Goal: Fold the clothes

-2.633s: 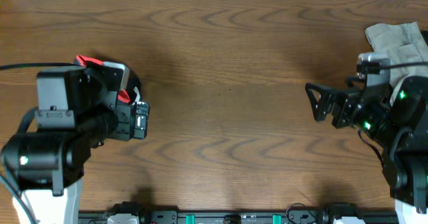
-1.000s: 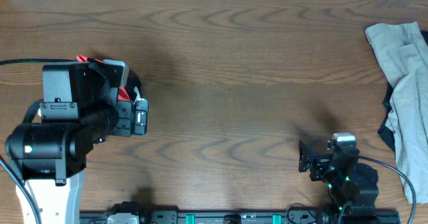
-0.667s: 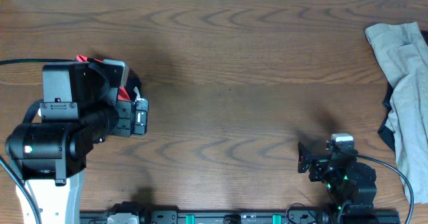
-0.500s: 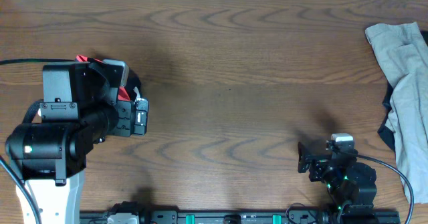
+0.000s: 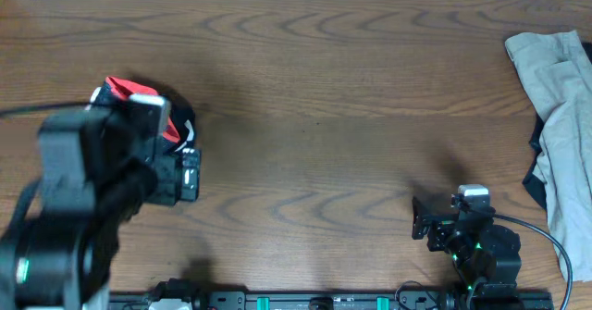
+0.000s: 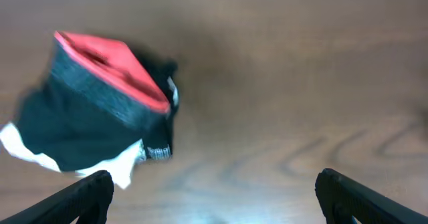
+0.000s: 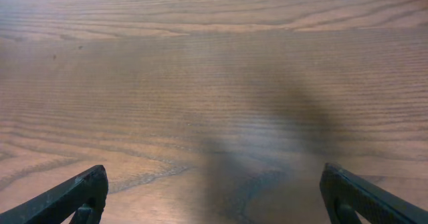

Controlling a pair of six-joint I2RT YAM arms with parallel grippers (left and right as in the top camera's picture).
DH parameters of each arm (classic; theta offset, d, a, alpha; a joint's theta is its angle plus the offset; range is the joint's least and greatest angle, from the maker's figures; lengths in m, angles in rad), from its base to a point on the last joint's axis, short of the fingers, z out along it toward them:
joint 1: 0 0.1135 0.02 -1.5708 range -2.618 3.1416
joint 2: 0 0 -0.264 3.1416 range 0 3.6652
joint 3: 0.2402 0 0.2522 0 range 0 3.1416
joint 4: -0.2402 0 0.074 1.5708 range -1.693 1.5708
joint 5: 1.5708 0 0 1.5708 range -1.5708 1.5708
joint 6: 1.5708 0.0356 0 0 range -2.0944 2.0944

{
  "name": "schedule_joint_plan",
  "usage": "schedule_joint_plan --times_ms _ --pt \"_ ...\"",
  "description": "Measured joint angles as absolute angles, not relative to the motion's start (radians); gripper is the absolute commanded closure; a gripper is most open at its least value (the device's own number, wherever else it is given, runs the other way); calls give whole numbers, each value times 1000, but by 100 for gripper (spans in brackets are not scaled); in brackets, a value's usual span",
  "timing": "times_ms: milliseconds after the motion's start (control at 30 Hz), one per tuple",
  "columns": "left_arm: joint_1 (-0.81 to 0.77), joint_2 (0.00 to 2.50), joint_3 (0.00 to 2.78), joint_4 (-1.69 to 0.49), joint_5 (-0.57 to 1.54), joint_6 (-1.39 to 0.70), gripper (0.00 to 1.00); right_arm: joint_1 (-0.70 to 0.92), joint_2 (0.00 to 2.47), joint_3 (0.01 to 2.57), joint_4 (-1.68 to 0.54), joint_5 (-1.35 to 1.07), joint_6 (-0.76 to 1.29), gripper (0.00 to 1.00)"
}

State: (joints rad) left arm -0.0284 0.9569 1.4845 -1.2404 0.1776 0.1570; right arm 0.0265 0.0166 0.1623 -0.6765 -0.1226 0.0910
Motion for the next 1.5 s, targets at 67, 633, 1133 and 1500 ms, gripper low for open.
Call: schedule_joint_plan --times_ms 67,633,1133,1500 --pt "-28 884 1463 -1155 181 157 2 27 17 162 -677 -123 91 1" --pt "-12 279 716 -488 367 220 2 27 17 162 -677 -123 94 1" --pt "-10 14 382 -467 315 167 2 27 17 162 -677 -123 94 1" --pt "-10 10 316 -448 262 157 2 27 17 162 -677 -123 94 1"
